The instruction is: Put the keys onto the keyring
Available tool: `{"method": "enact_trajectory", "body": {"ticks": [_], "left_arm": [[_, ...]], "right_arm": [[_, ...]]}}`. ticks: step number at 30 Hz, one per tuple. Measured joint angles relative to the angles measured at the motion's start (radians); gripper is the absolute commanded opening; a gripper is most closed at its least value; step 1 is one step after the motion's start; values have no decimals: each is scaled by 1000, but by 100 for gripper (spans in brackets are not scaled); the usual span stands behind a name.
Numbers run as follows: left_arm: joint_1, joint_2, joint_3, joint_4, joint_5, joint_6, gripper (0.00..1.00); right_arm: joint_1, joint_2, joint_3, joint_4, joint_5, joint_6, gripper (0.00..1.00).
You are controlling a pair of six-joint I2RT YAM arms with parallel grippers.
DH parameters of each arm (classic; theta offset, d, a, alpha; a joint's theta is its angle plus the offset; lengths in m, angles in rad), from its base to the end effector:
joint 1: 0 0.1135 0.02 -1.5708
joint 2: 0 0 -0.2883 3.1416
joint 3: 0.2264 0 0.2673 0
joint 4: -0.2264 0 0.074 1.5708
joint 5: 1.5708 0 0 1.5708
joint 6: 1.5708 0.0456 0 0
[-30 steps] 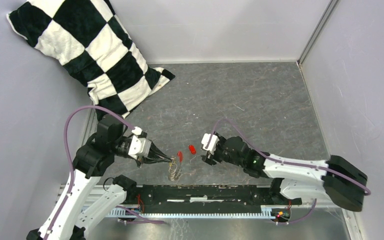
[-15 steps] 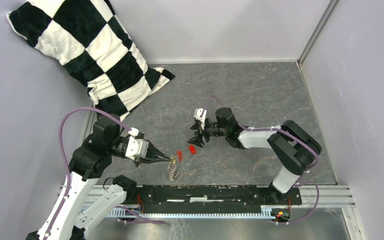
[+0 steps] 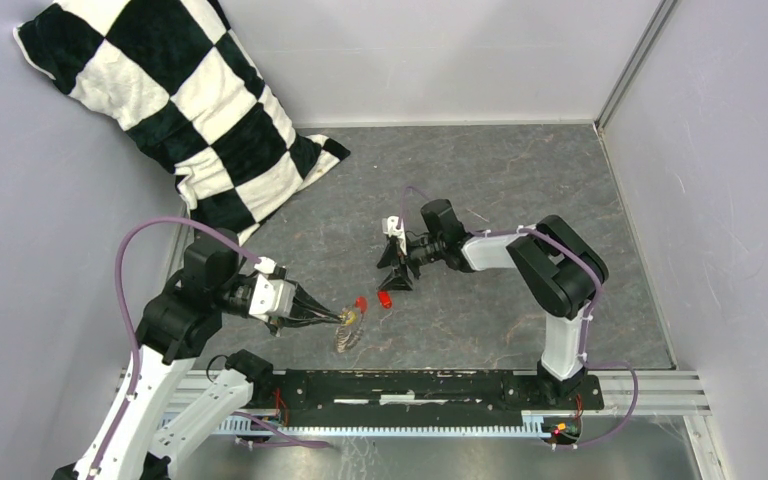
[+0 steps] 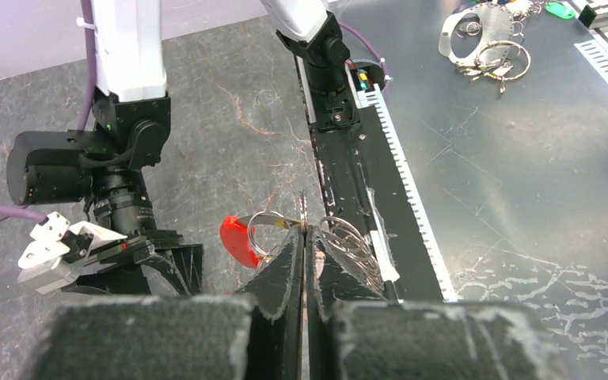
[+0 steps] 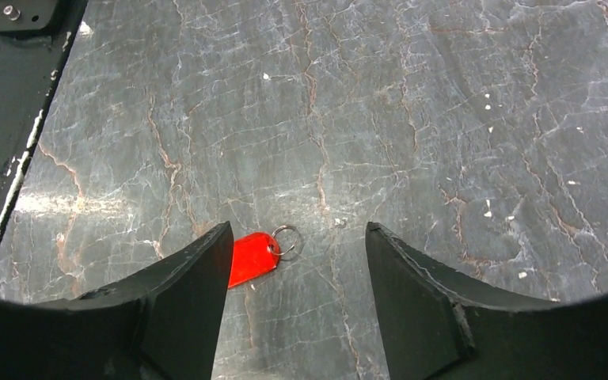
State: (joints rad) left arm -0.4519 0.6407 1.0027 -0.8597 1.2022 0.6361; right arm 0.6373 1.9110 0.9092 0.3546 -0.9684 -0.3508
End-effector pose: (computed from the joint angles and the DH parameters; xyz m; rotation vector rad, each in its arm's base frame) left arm 0.0630 -0.0779 0.3910 1.5089 1.1223 -1.0938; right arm 0.2885 0.2603 0.1380 -1.4597 1.5667 1.2256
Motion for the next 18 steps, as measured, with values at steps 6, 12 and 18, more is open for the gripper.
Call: {"method": "enact_trajectory", "body": {"ticks": [6,12,18], "left_arm": [[0,0,3,2,0,0,2],[0,0,6,2,-2,0,2],[0,-5,9,6,-18,0,2]], "right_arm": [[0,55,97,-171,-23,-139,58],[0,116,184,-317,-33,-240,57],[0,116,200,-379,-36,-298,55]]}}
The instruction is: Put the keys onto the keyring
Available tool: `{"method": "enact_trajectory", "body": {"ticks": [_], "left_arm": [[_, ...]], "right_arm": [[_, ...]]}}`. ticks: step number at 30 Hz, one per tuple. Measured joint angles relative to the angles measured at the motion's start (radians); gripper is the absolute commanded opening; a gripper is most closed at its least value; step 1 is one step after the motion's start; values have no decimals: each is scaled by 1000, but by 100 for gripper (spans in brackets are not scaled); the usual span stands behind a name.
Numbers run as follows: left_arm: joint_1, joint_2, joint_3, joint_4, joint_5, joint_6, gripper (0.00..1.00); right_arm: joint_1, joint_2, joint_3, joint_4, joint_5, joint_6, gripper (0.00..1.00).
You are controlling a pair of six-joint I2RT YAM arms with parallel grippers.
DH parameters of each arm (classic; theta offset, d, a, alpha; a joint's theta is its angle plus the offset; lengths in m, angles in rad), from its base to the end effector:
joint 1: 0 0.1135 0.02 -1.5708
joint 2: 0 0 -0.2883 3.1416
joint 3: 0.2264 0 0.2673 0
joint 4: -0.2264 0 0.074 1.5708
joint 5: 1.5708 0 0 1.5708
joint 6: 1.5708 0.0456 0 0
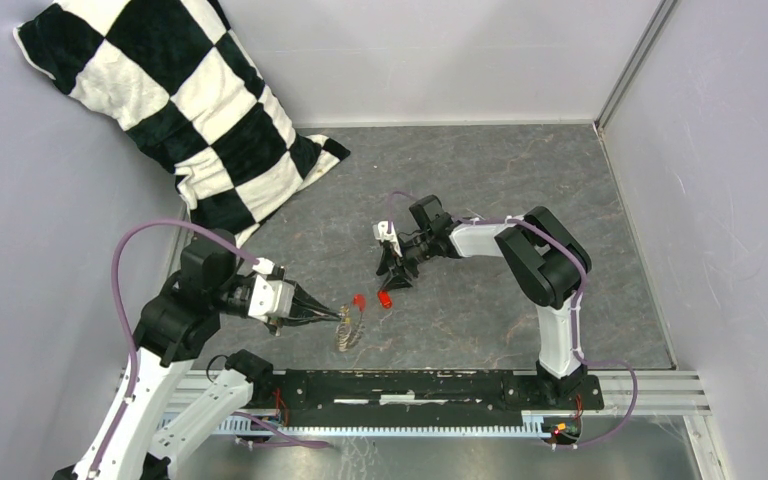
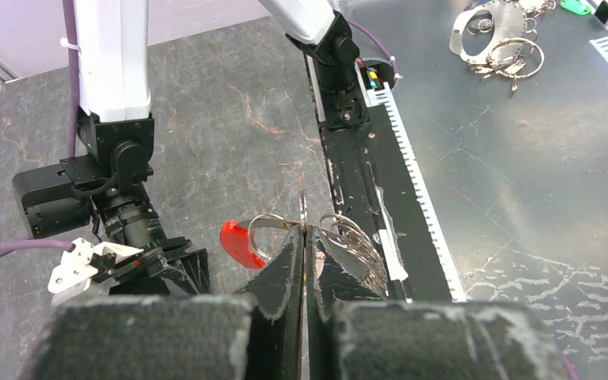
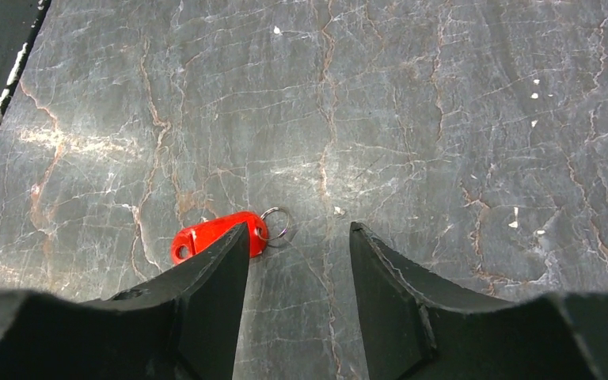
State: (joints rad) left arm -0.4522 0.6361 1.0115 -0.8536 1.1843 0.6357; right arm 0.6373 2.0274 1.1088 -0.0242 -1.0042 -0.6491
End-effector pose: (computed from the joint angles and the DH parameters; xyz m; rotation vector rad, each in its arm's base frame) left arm 0.0619 -0.0770 0.3941 1.5052 1.1174 -1.0656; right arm 0.3072 0.2753 0.1220 -1.6651 1.5549 1.2271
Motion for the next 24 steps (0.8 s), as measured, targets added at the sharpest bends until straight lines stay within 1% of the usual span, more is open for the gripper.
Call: {"method": "enact_trajectory", "body": {"ticks": [8,14,20,24], "left_arm": [[0,-5,3,3,-9,0,2],[0,-5,6,4,-31,0,2],[0,-6,10,4,-32,0,2],[0,-8,11,4,-35,0,2]], "right_arm": [[4,-8,-13,-3,-7,-11,51],[23,-28,-47,15,-5,-11,50],[39,-31,-53,23,3,-5,43],[42,-31,-53,26,10,-2,36]]}}
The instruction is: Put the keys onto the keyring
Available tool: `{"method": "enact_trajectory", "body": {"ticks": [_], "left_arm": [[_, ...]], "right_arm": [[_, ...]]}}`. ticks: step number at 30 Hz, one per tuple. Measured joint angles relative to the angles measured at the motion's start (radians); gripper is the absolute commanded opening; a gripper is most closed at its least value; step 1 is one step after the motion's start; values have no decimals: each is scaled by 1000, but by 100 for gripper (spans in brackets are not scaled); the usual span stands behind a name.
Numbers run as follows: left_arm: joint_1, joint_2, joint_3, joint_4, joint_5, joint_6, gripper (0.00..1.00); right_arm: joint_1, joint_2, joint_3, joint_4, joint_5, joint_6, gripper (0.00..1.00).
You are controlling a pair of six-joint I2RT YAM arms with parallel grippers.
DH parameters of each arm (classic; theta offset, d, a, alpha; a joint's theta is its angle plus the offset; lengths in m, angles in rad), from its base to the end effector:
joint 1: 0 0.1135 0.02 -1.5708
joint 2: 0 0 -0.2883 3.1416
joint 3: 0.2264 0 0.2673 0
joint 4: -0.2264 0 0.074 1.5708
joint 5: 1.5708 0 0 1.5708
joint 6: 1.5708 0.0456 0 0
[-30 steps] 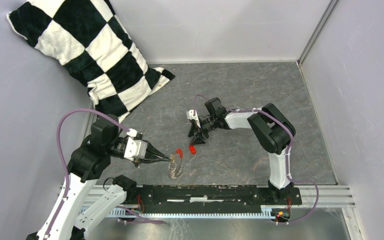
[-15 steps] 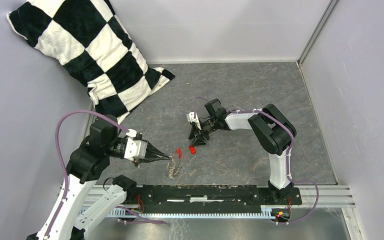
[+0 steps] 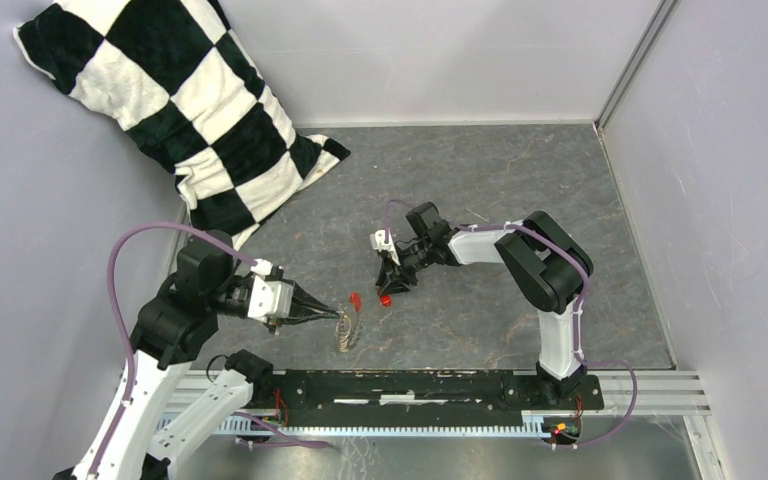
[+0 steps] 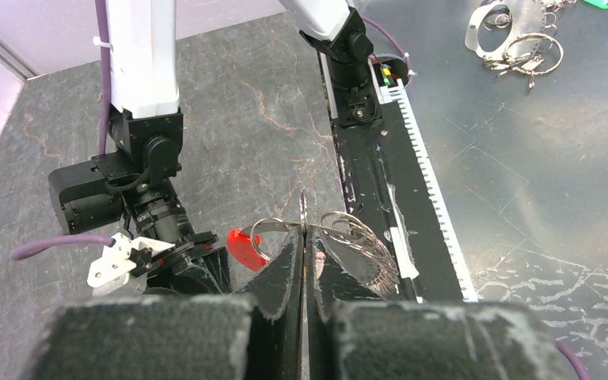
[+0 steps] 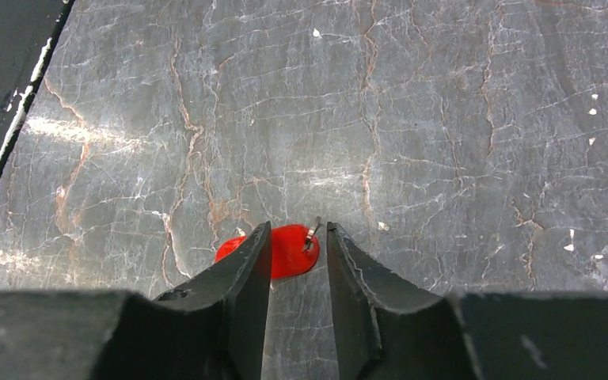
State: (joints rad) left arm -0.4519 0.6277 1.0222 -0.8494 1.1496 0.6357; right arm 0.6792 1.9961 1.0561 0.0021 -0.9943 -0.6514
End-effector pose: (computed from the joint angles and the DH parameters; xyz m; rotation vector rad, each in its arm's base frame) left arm 0.0604 -0.0756 0.3976 1.4965 1.1208 -1.0188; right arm 0.2868 0.2807 0.1214 -1.7067 1.5263 1.2333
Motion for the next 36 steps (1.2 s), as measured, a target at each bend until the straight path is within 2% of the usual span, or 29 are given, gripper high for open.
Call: {"method": "enact_trajectory", "body": {"ticks": [8,18,23,31,33,36], "left_arm": [[0,-10,0,0,-6,0,2],[0,-10,0,0,-18,0,2],[0,-12,0,0,-19,0,2],[0,-16,0,0,-18,0,2],[0,-16,0,0,-18,0,2],[0,-18,0,0,-18,0,2]], "right_arm": [[0,0,0,-4,1,10,31],[0,0,3,-11,0,27,37],[0,0,5,-11,0,47,37],[0,0,6,0,18,82,27],[0,0,6,5,24,90,21],[0,0,6,10,31,100,8]]}}
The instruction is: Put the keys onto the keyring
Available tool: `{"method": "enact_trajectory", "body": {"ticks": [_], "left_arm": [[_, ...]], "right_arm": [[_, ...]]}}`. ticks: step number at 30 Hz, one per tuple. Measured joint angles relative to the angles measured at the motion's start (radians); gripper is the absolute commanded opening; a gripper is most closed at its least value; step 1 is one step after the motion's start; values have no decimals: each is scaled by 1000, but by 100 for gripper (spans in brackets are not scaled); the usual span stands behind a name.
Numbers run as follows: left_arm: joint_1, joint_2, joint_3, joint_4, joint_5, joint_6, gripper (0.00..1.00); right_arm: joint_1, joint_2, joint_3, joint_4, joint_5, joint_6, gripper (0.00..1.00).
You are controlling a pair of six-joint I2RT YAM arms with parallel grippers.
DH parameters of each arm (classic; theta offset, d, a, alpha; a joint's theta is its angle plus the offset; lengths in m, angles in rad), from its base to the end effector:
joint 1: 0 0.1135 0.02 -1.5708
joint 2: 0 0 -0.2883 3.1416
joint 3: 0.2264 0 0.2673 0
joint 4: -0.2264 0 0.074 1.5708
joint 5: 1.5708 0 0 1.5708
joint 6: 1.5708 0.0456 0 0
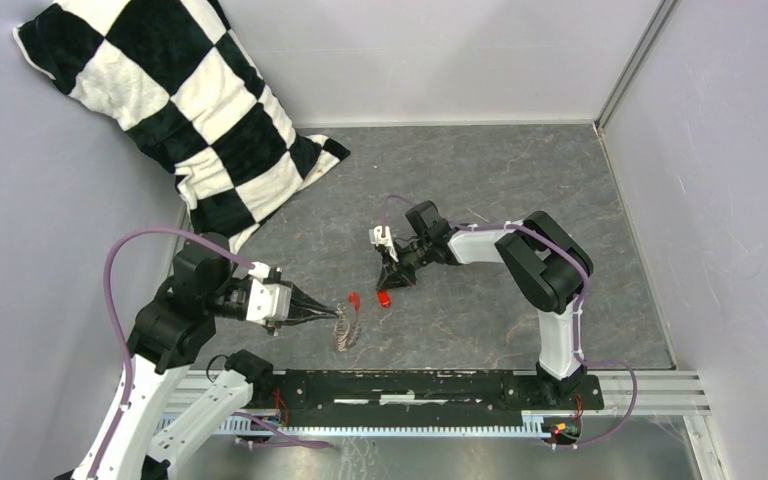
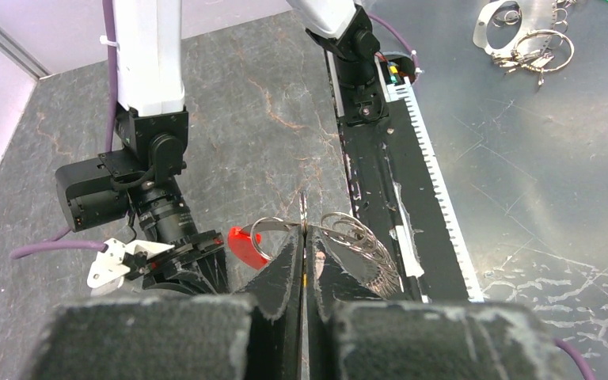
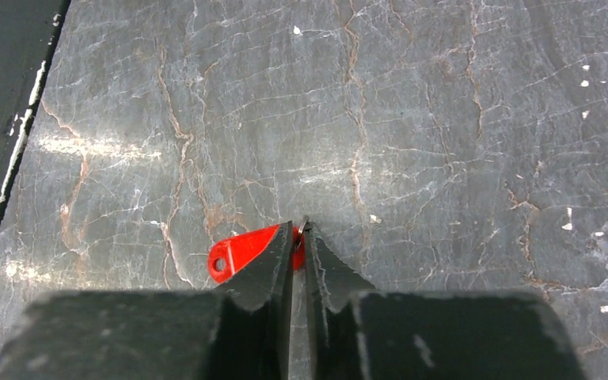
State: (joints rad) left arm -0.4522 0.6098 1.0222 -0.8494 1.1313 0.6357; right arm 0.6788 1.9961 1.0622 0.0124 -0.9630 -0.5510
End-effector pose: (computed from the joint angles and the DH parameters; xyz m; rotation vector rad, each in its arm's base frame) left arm 0.0565 -0.0733 0.3985 1.4916 1.1170 -0.9914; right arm 0.2898 0.2819 0.1227 -1.6444 1.6327 1.2391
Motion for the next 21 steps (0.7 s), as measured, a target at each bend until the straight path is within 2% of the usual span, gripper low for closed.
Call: {"method": "enact_trajectory", "body": {"ticks": [3,9,15,21], "left_arm": [[0,-2,0,0,0,0,2],[0,-6,0,0,1,0,2],[0,-8,-6,3,16,-1,2],[0,-2,-16,23,40,-37,2]], "right_arm": [[0,-2,3,0,9,6,2],[0,-99,-26,4,48,6,1],[11,-407,-136,39,85,1,1],[129,-741,-189,31,217,-49,1]]}}
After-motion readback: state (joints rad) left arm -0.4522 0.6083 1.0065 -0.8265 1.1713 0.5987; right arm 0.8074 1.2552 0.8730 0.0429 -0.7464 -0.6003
